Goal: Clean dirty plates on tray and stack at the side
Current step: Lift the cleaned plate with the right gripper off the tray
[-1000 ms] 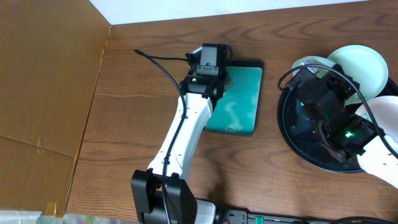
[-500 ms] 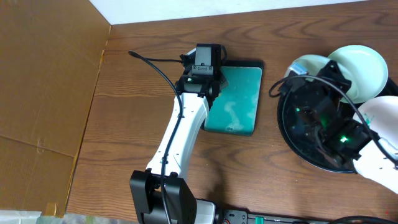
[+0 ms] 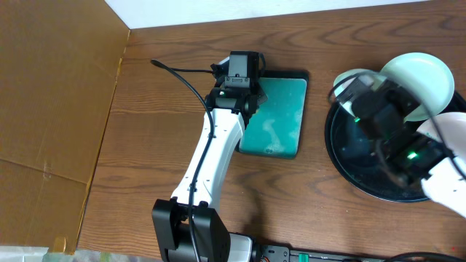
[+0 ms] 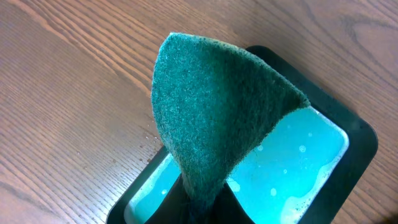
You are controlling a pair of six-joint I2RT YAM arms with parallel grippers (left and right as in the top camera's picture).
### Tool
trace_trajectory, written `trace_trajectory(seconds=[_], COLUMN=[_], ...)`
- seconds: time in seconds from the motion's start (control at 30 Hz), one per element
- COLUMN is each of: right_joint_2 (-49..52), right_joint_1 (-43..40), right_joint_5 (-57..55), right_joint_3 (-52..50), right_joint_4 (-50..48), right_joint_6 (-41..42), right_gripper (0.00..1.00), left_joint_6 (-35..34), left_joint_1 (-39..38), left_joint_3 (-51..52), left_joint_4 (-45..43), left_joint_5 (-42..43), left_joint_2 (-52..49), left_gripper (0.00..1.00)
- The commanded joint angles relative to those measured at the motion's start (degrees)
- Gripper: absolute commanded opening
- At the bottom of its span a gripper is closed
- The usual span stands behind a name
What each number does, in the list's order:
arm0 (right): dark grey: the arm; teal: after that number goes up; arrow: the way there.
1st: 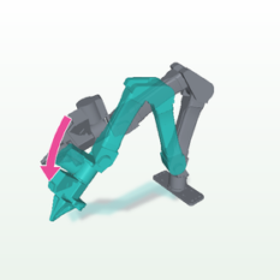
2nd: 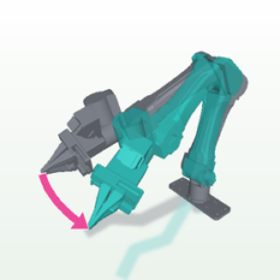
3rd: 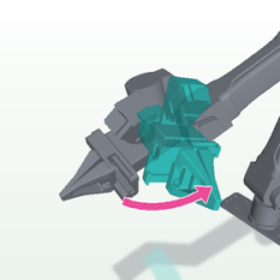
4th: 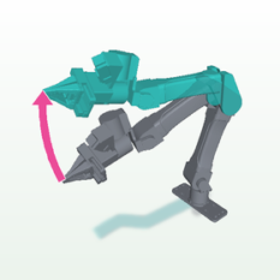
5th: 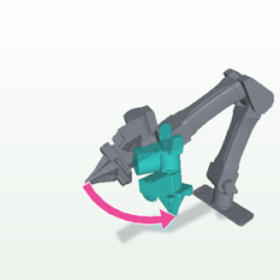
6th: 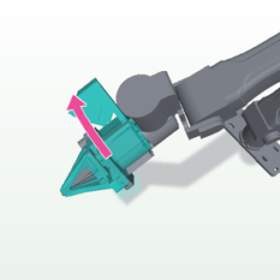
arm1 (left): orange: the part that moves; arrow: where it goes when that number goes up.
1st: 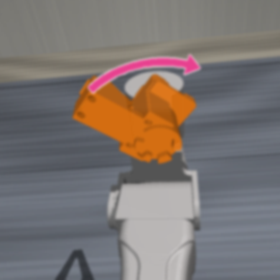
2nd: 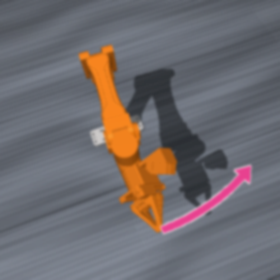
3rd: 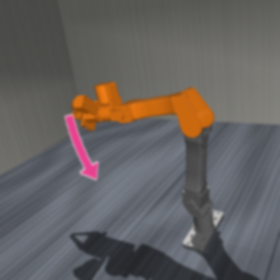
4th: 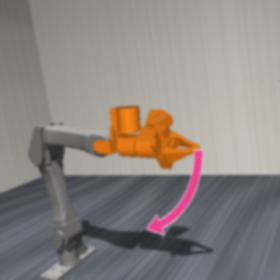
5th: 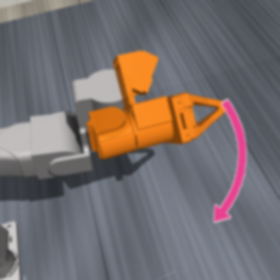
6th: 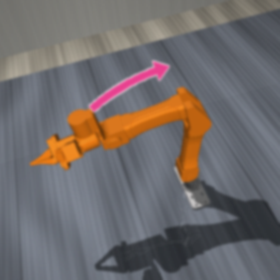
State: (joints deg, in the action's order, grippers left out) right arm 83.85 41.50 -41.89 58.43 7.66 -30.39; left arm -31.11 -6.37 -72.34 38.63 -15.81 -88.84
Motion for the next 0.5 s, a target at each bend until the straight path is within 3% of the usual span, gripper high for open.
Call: trace_trajectory(seconds=[0.0, 0.13, 0.3, 0.47], right_joint_2=[-2.7, -4.1, -4.4, -4.3], right_joint_1=[-6.1, -15.9, -32.0, -46.7], right_joint_5=[10.7, 22.8, 49.2, 66.5], right_joint_3=[0.8, 0.8, 0.8, 0.8], right_joint_4=[0.4, 2.0, 3.1, 4.0], right_joint_6=[12.9, 23.9, 36.7, 43.5], right_gripper=[0.01, 0.01, 0.01, 0.01], left_joint_6=[0.2, 0.2, 0.2, 0.2], left_joint_1=[0.3, 0.3, 0.3, 0.3], left_joint_3=[0.0, 0.0, 0.0, 0.0], left_joint_4=[0.1, 0.1, 0.1, 0.1], left_joint_5=[-1.2, -1.2, -1.2, -1.2], left_joint_2=[0.2, 0.2, 0.2, 0.2], left_gripper=[0.07, 0.07, 0.07, 0.08])
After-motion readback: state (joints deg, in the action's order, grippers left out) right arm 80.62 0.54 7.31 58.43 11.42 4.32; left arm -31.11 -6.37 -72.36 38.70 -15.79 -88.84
